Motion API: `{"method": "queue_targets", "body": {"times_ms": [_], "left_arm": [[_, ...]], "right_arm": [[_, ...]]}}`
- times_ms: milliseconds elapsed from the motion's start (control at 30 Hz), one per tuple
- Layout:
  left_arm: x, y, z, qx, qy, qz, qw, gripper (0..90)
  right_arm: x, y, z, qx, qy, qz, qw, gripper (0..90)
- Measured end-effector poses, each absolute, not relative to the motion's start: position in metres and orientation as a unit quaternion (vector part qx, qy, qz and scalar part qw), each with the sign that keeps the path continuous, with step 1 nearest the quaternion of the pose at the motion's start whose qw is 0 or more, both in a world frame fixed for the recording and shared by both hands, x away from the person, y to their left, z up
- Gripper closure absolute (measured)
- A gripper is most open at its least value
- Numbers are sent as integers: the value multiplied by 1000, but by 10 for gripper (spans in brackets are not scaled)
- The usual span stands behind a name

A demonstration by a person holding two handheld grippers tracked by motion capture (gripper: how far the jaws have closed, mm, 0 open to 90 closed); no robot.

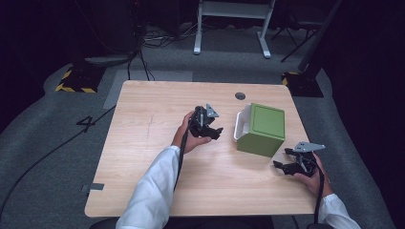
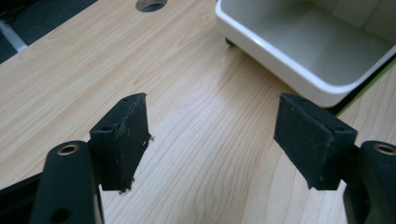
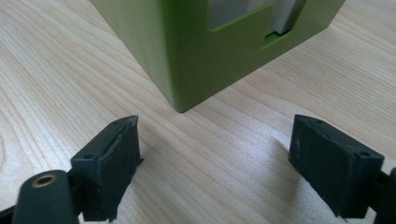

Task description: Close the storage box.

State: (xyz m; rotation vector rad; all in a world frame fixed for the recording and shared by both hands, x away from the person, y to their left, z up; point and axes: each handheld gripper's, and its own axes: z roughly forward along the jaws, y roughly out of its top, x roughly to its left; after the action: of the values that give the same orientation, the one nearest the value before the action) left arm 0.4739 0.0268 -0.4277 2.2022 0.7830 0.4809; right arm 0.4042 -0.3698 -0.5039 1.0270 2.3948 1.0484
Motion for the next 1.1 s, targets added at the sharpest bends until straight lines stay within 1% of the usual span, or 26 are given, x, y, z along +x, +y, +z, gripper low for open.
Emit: {"method": "queue_targets", "body": {"times_ms": [367, 533, 767, 933, 1100], "left_arm": [[457, 58, -426, 859, 309, 200, 355, 227], [446, 68, -428, 869, 297, 207, 337, 201], [433, 85, -431, 874, 295, 212, 321, 196], [417, 107, -435, 879, 286, 227, 306, 190], [405, 124, -441, 883, 293, 230, 287, 190]], "right_arm": [[404, -370, -504, 361, 841, 368, 166, 164], [404, -370, -504, 361, 841, 368, 166, 164], [404, -370, -504, 361, 841, 368, 166, 163], [404, -370, -504, 361, 841, 368, 166, 164], [404, -370, -504, 361, 841, 368, 166, 164]]}}
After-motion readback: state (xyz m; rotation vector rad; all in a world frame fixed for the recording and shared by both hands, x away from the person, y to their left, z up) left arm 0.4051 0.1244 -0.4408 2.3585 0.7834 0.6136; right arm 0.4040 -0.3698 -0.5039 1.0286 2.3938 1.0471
